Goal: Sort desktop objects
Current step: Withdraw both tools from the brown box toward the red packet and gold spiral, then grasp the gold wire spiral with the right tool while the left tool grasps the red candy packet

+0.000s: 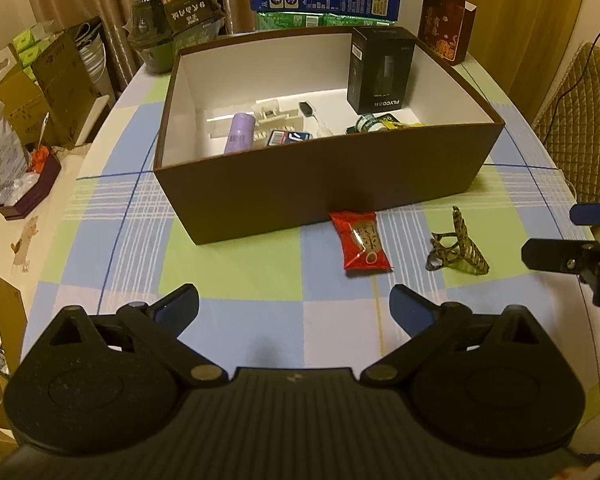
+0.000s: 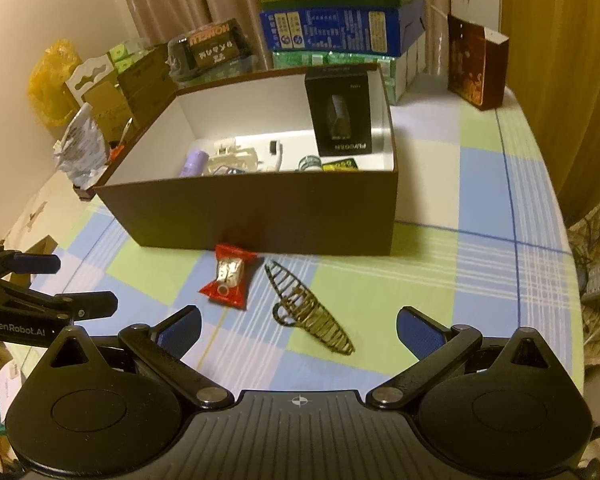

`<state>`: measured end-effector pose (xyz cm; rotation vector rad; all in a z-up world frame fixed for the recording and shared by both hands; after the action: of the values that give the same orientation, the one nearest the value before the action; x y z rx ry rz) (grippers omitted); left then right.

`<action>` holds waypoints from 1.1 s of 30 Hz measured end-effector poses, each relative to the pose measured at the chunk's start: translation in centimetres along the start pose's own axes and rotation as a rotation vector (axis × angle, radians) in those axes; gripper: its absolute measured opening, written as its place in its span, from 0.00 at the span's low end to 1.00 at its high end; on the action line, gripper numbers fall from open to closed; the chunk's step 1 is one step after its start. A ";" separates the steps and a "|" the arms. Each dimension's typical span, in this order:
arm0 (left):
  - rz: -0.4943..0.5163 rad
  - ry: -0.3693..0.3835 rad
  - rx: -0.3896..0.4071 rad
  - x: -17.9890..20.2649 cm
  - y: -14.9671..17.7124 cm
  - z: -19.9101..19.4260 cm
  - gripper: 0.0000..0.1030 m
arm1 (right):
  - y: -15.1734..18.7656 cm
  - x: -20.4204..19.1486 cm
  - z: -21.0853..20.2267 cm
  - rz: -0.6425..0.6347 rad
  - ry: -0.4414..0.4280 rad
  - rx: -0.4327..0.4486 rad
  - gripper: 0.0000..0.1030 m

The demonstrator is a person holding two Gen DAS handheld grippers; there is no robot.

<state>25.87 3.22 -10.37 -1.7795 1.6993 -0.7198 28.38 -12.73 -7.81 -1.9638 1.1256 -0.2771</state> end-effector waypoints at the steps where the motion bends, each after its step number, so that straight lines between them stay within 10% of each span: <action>1: -0.001 0.000 -0.003 0.0 0.1 0.0 0.97 | 0.2 0.0 0.1 -0.002 0.003 -0.006 0.98; 33: -0.032 0.021 -0.097 1.0 2.1 4.0 0.97 | 3.0 0.6 4.1 -0.080 -0.032 -0.016 0.98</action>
<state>27.34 2.31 -14.69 -1.8750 1.7504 -0.6824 29.13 -11.65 -12.82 -2.0234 1.0335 -0.2787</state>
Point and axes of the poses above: each gripper's, at about its wrist camera, not at the fingertips, and z roughly the way its jaws point, x to its right, y to its underside, the point moved 9 cm from there along z, roughly the way its jaws point, and after that the axes turned 13 degrees about x, right-handed, at the moved point
